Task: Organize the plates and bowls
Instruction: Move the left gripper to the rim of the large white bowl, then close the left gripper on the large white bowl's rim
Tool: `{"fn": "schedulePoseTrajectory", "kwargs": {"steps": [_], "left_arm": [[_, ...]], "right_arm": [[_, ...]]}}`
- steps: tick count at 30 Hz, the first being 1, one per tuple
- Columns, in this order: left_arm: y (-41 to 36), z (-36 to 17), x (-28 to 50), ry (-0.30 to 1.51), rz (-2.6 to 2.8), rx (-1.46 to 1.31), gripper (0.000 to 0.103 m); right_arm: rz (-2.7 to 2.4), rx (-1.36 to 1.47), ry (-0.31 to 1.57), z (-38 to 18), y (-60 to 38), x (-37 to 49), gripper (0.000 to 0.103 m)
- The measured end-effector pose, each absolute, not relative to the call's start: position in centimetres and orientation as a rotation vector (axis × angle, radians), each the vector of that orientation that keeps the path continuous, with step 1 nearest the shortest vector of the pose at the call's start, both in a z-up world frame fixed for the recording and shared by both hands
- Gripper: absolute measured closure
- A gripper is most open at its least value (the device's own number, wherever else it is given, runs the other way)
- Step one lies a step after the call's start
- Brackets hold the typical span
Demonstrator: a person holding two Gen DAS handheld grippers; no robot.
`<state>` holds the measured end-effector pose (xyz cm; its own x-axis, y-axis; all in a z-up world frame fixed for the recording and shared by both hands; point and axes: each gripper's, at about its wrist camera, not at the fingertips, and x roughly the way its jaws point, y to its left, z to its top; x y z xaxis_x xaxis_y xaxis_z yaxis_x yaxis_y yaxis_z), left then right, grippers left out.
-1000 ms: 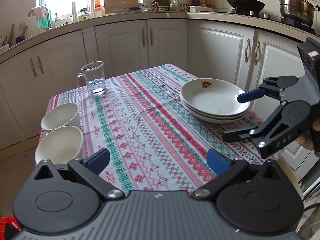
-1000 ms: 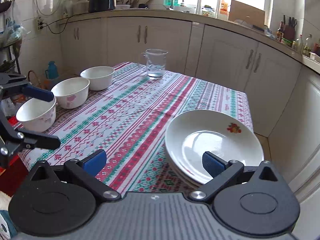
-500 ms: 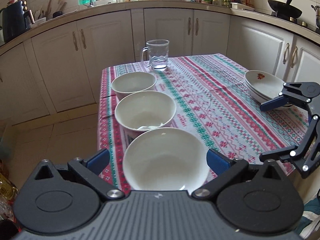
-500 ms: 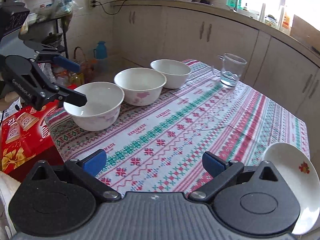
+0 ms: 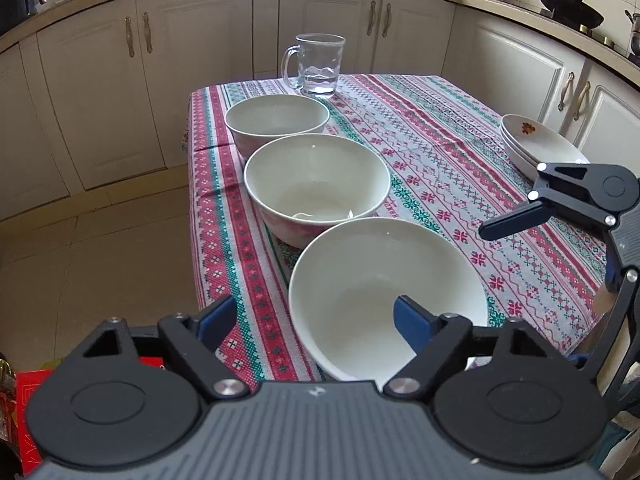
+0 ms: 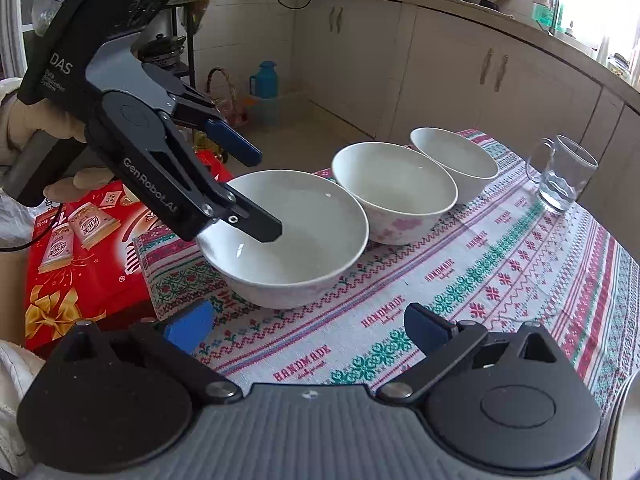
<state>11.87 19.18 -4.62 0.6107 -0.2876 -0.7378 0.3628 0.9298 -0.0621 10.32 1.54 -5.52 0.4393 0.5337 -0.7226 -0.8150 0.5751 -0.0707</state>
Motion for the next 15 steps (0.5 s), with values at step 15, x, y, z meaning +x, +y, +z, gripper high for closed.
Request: {"fn": "schedulePoseTrajectory", "kwargs": {"steps": [15], "left_arm": [[19.0,-5.3,13.1,0.889,-0.465,0.044,0.046]], "right_arm": [[0.96,-0.467,0.719,-6.1,3.2,11.3,0.019]]}}
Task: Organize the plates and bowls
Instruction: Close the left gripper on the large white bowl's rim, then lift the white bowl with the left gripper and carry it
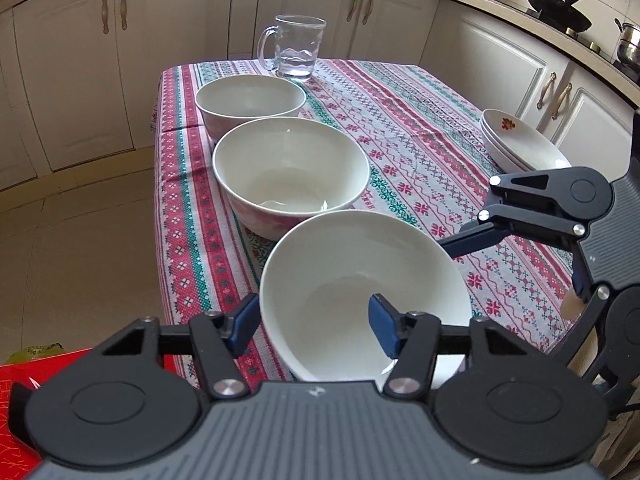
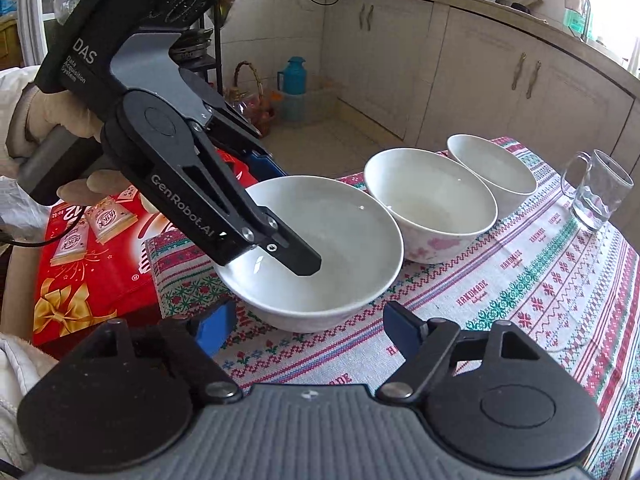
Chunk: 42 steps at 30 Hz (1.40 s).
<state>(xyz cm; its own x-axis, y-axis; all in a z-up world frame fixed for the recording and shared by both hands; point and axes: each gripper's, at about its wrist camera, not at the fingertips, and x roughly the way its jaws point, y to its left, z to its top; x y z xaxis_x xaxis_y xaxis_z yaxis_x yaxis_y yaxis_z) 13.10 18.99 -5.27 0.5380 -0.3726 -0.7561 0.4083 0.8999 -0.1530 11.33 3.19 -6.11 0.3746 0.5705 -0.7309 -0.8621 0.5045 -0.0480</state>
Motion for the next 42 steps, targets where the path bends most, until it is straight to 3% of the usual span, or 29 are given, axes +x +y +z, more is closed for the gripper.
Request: {"fn": "schedulePoseTrajectory", "kwargs": {"steps": [23,42], "left_arm": [[17.8,-4.2,12.8,0.897,-0.499,0.043,0.048],[9.7,-3.6,14.8,0.862,-0.65,0.122,0.048]], "right_arm": [[0.957,-0.439,0.709,-5.3,2.2,11.0,0.023],[0.793,-0.377,0.7,-3.9,-5.0,9.6,0.023]]}}
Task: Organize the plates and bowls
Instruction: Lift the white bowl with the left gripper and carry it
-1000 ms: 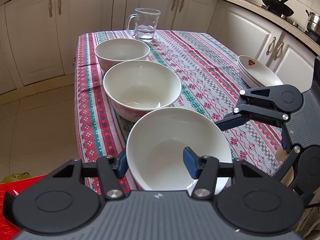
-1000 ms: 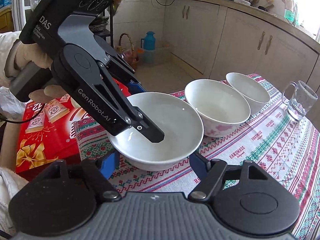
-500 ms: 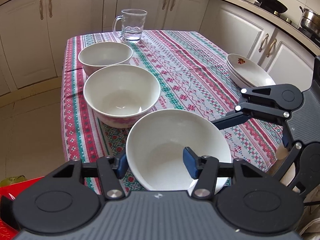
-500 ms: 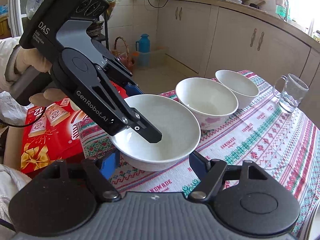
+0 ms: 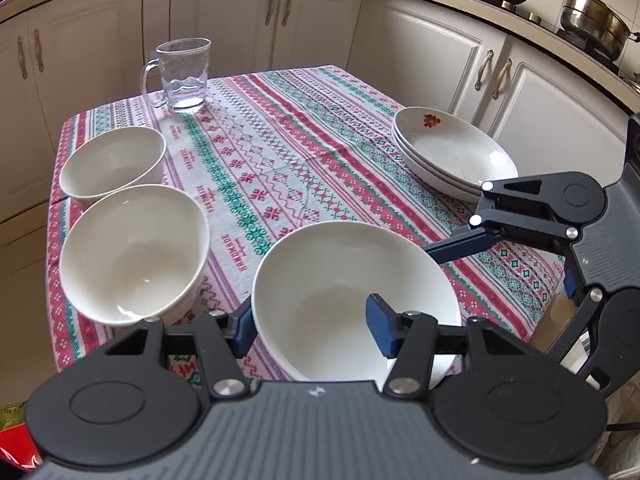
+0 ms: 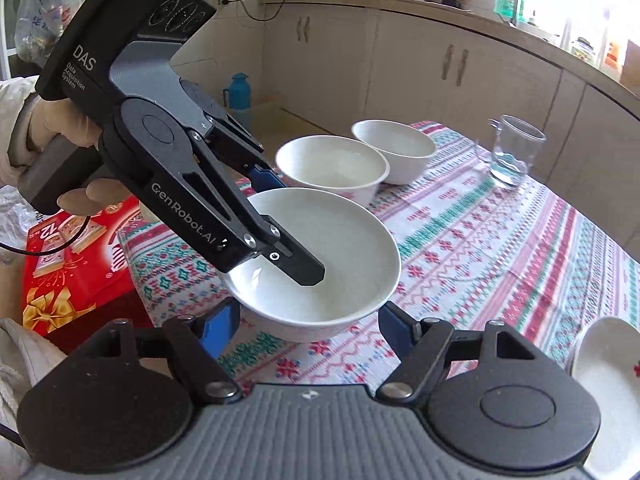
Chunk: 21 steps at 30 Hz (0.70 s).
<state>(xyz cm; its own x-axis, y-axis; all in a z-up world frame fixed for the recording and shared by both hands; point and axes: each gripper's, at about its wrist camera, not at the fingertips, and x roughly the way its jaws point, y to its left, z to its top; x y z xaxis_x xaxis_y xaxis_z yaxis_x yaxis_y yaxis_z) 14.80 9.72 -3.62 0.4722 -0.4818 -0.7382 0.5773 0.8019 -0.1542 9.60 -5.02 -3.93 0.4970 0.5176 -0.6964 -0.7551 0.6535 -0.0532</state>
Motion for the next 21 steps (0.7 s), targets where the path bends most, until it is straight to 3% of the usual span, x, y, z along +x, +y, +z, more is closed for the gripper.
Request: {"fn": "schedulePoseTrajectory", "kwargs": {"steps": [21], "left_arm": [[5.3,-4.9,16.5,0.873,-0.72,0.137,0.048]], "right_arm": [[0.692,-0.328,0.739,-4.8,-9.7,9.9,0.023]]}}
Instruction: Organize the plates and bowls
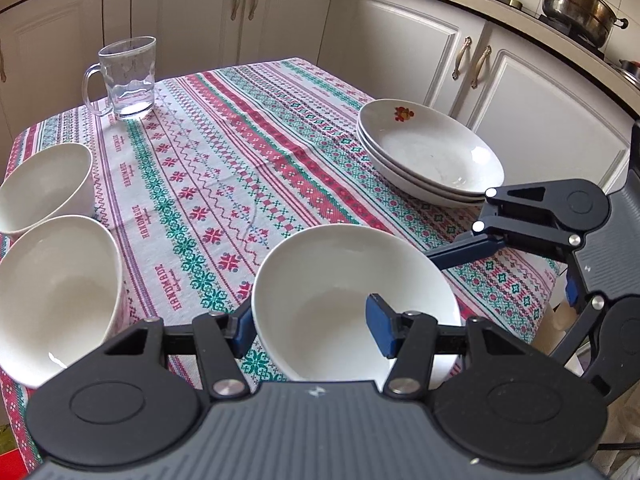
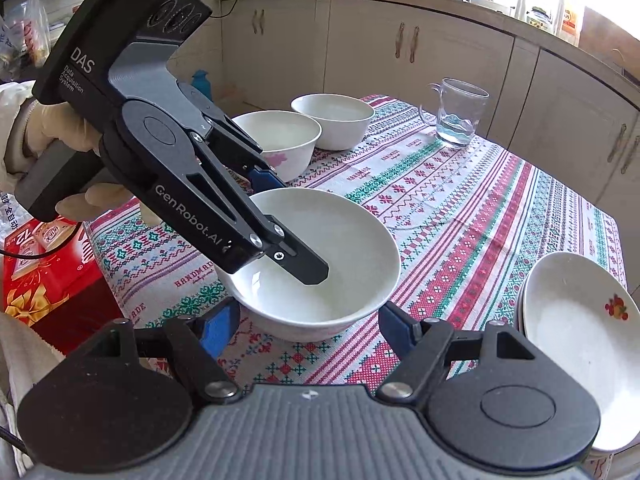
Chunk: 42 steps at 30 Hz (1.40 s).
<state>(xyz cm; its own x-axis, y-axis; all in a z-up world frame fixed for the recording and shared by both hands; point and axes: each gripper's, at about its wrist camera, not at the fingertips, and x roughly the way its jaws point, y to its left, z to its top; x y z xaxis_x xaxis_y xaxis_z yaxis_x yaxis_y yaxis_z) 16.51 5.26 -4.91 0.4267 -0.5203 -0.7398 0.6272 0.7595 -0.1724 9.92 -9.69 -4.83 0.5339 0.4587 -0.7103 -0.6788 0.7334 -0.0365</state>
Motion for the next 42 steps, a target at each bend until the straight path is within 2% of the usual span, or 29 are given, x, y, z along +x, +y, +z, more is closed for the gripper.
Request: {"fn": "schedulePoseTrajectory", "kwargs": {"steps": [8,11,13,14,16,27,42], "left_arm": [[5.5,-5.1,16.5,0.864,-0.721,0.123,0.045],[5.5,-5.0,16.3,0.848,-0.717,0.127,0.033],[5.6,-4.7,16.0,0.823,-0.701,0.136,0.018],[5.7,-4.5,15.7,0.808,-0.693,0.139,0.016],[6.0,-4.0,15.2,0.788,-0.688,0.144,0.015],[9.8,-1.7,11.8,0.688,-0.57,0.192,0.007],[17.5,-3.1,16.0,0.744,-0.377,0.141,0.007]], "right_arm": [[0.695,-0.315,0.738,-4.9,-9.6,10.1,0.023],[0.708,-0.313,0.739,-4.9,-9.4,10.0,0.02],[0.713,-0.307,0.735,-4.9,-9.4,9.9,0.011],[0.714,-0.302,0.729,-4.8,-9.3,9.9,0.009],[0.721,-0.295,0.716,-4.4,-9.4,9.7,0.004],[0.726,-0.296,0.672,-2.7,-9.0,9.9,0.002],[0.786,-0.392,0.667,-1.3,-3.9,14.0,0.001]]}}
